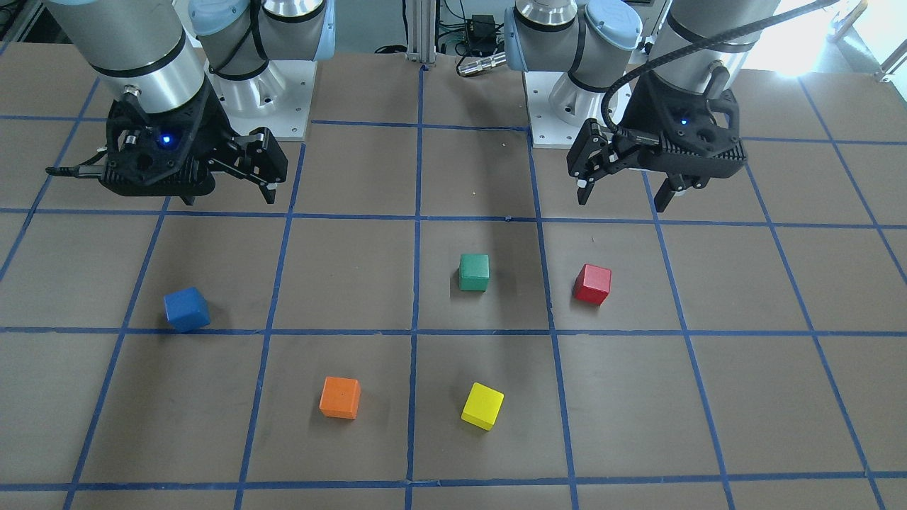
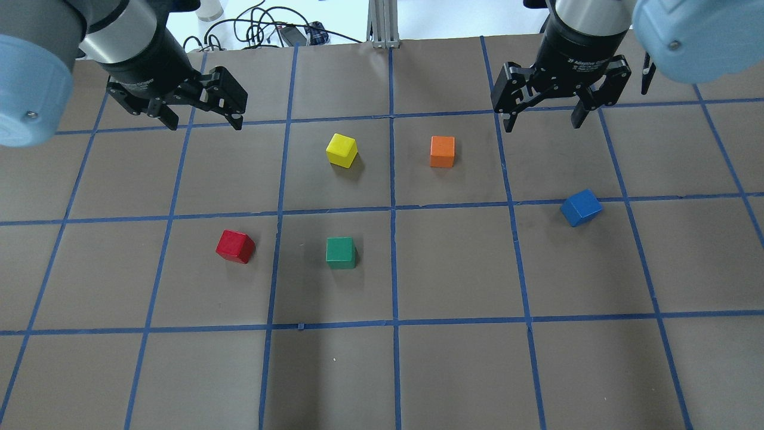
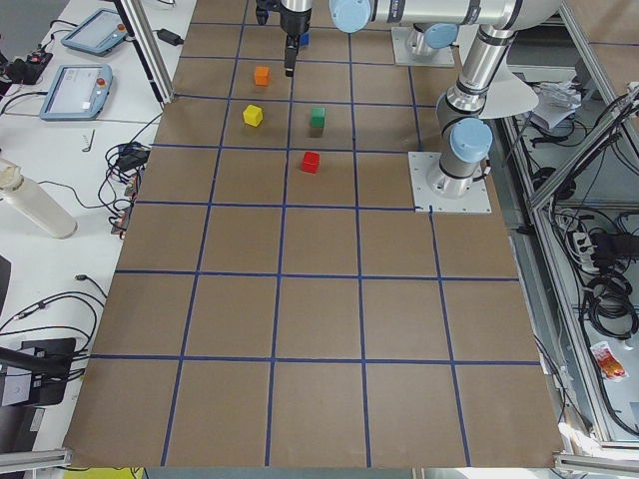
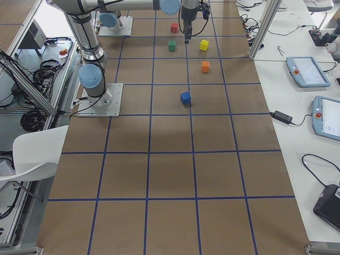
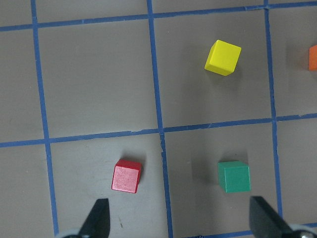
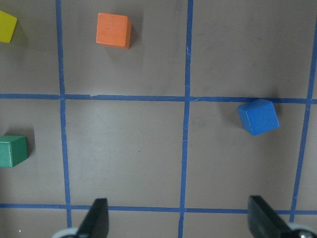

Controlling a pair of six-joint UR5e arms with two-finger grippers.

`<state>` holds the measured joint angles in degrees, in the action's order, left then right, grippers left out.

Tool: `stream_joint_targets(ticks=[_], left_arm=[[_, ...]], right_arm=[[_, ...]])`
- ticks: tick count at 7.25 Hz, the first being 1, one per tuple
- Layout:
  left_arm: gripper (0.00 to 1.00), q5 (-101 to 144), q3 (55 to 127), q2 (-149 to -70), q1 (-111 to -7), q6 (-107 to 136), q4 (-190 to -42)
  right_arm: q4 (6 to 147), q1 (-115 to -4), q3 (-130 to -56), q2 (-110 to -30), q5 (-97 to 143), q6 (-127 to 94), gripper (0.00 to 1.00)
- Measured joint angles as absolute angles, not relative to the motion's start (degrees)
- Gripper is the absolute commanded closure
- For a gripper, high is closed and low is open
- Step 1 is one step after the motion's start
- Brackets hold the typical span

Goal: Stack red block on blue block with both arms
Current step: 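Move the left gripper down toward the red cube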

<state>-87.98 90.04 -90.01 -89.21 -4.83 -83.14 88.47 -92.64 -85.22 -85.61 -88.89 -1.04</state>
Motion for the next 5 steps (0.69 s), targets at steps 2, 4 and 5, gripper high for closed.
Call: stream_joint_targets(ticks=[2, 4, 5], left_arm=[[0.0, -88.0, 90.1, -89.9, -89.2, -4.8, -83.2], [0.0, -87.9, 90.1, -89.9, -89.2, -4.8, -83.2], [0.0, -88.0, 90.2, -89.8, -89.2, -4.8, -83.3]], right_arm=[[88.6, -92.6, -85.4, -85.7, -88.9, -1.1, 0.0], [88.8, -92.6, -85.5, -85.7, -88.8, -1.1, 0.0], [88.9, -92.6, -85.5, -85.7, -88.9, -1.1, 0.0]])
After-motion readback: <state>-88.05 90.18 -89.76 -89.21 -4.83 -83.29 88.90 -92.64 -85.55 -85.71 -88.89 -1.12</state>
